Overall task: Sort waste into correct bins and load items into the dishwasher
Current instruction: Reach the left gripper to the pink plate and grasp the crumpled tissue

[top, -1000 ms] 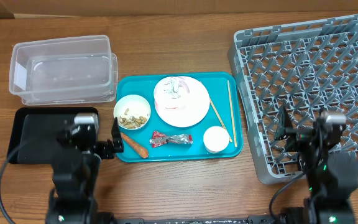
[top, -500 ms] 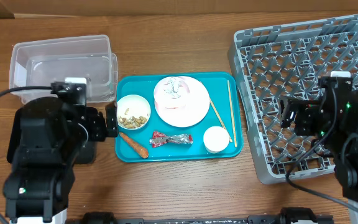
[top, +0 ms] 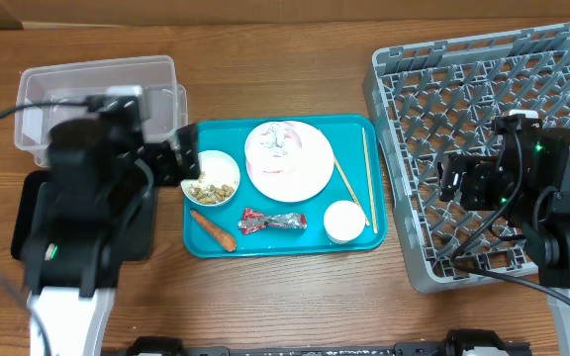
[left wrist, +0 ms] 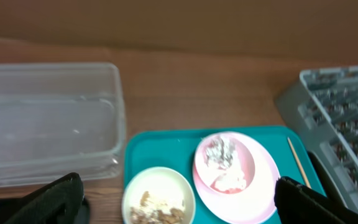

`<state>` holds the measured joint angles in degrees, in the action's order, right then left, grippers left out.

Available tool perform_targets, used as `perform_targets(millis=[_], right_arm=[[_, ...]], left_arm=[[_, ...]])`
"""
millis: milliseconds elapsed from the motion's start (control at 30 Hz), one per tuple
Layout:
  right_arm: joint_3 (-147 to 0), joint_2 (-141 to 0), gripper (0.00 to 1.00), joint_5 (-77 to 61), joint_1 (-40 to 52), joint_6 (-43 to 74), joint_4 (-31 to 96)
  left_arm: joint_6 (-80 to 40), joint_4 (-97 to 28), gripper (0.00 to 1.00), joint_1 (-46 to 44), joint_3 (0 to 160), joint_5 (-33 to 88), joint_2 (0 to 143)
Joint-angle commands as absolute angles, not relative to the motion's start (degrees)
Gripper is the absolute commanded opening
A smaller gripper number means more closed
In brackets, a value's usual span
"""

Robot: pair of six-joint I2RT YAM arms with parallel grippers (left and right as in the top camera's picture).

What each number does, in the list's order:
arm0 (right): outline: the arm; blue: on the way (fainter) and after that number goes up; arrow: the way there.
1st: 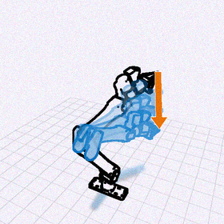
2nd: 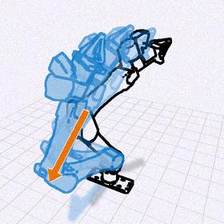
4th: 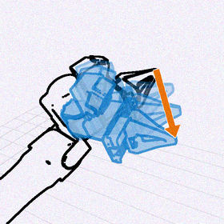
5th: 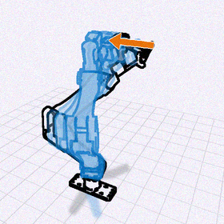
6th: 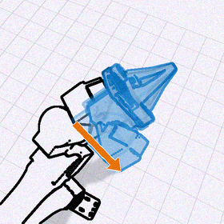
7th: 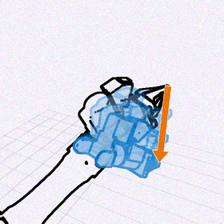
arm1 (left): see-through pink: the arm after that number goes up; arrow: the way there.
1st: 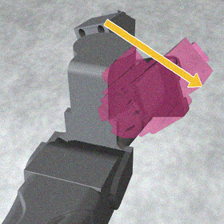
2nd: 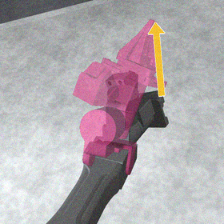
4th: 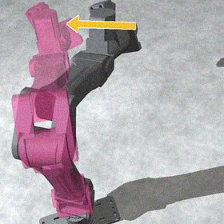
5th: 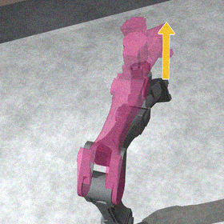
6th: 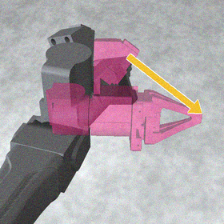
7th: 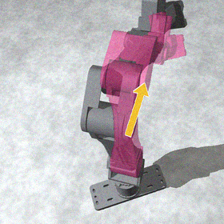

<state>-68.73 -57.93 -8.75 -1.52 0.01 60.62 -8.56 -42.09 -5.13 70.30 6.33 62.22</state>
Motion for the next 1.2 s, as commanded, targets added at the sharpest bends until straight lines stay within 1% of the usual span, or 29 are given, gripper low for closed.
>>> perform_targets(millis=[0, 100, 233, 433, 567, 800, 1167], right_arm=[[-69.63, -57.56, 1.00, -9.08, -1.91, -0.01, 60.18], [-69.63, -57.56, 1.00, -9.08, -1.91, -0.01, 60.16], [-69.63, -57.56, 1.00, -8.97, -1.91, -0.01, 60.16], [-69.63, -57.56, 1.00, -7.55, -1.91, -0.03, 60.31], [-69.63, -57.56, 1.00, -7.57, -1.89, -0.03, 60.40], [-69.63, -57.56, 1.00, -7.57, -1.89, -0.03, 60.51], [-69.63, -57.56, 1.00, -7.57, -1.89, -0.03, 60.64]], left_arm=[[-9.87, -41.76, 1.00, -9.93, 73.87, 3.60, 69.43], [-9.58, -41.76, 1.00, -14.46, 77.89, 0.05, 76.95], [-9.43, -40.99, 1.00, -18.48, 82.50, -0.58, 86.48], [-12.97, -37.43, 1.00, -20.99, 82.87, 0.40, 96.64], [-12.91, -35.38, 0.99, -22.15, 82.87, 2.48, 101.78], [-12.86, -33.78, 0.96, -24.23, 82.87, 2.57, 108.36], [-12.21, -33.76, 0.90, -24.91, 82.87, 2.33, 112.81]])
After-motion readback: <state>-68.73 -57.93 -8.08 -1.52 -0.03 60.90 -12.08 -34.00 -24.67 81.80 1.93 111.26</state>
